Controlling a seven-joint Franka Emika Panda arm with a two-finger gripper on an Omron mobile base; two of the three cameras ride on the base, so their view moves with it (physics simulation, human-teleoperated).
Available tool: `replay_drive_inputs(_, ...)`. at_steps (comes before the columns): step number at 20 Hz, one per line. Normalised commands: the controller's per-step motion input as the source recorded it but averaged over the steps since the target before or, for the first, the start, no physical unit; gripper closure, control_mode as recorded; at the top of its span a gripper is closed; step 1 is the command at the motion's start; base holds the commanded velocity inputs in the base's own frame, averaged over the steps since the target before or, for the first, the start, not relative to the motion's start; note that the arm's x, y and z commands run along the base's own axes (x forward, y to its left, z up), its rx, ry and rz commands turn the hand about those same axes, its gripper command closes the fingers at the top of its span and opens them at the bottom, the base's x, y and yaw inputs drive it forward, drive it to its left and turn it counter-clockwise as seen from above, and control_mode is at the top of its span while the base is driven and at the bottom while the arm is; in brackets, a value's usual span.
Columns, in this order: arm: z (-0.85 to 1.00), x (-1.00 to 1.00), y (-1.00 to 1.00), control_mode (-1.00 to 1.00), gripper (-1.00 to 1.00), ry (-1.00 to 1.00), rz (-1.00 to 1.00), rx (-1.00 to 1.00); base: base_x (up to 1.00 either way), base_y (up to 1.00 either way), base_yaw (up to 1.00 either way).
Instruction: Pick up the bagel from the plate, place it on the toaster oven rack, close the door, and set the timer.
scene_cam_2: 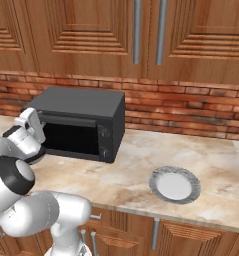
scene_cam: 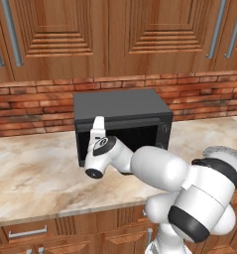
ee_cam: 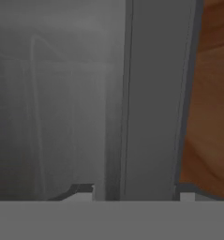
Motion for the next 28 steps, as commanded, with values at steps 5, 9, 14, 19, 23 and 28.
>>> replay_drive_inputs(5,0.14,0.2,0.0,-1.0,-1.0,0.0,0.0,0.0,0.0,0.0,0.0)
replay_drive_inputs(9,0.27,0.04,0.0,-1.0,-1.0,0.0,0.0,0.0,0.0,0.0,0.0)
replay_drive_inputs(14,0.28,0.04,0.0,-1.0,-1.0,0.0,0.0,0.0,0.0,0.0,0.0)
replay_drive_inputs(19,0.11,0.0,0.0,-1.0,-1.0,0.02,0.0,0.0,0.0,0.0,0.0)
replay_drive_inputs(23,0.09,-0.08,0.0,-1.0,-1.0,0.05,0.0,0.0,0.0,0.0,0.0)
replay_drive_inputs(28,0.01,-0.26,0.0,-1.0,-1.0,0.07,0.0,-0.01,0.0,0.0,0.0)
